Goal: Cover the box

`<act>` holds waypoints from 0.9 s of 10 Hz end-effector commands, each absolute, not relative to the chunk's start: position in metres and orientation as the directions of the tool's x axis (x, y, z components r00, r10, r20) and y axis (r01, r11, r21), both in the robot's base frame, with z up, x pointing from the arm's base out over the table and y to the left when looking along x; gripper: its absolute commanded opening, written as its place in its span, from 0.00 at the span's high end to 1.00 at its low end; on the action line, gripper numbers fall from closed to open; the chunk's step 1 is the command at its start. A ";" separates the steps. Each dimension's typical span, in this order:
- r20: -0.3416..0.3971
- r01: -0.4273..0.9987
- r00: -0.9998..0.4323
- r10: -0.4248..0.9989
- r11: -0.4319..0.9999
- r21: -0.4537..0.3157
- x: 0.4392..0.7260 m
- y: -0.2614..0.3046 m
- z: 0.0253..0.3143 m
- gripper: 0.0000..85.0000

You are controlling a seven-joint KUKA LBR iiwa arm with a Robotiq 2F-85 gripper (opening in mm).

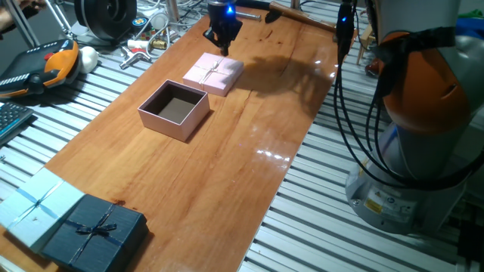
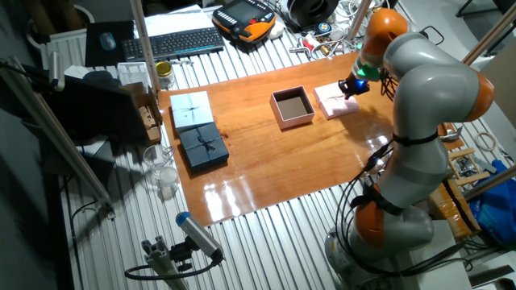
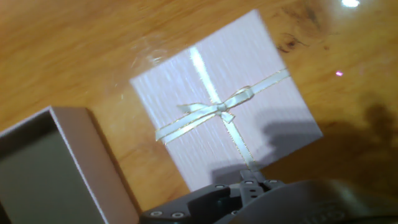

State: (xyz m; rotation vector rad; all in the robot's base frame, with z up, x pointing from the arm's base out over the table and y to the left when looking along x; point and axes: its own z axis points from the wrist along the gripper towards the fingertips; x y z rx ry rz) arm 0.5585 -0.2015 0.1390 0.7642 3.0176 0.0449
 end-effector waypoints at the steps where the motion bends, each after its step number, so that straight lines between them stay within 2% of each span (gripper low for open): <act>1: -0.022 0.931 -0.363 0.932 0.364 0.036 0.558 -0.202 0.139 1.00; 4: -0.001 0.984 -0.178 0.984 0.178 0.008 0.559 -0.202 0.138 1.00; 9: 0.006 0.991 0.109 0.994 -0.109 0.083 0.561 -0.203 0.137 1.00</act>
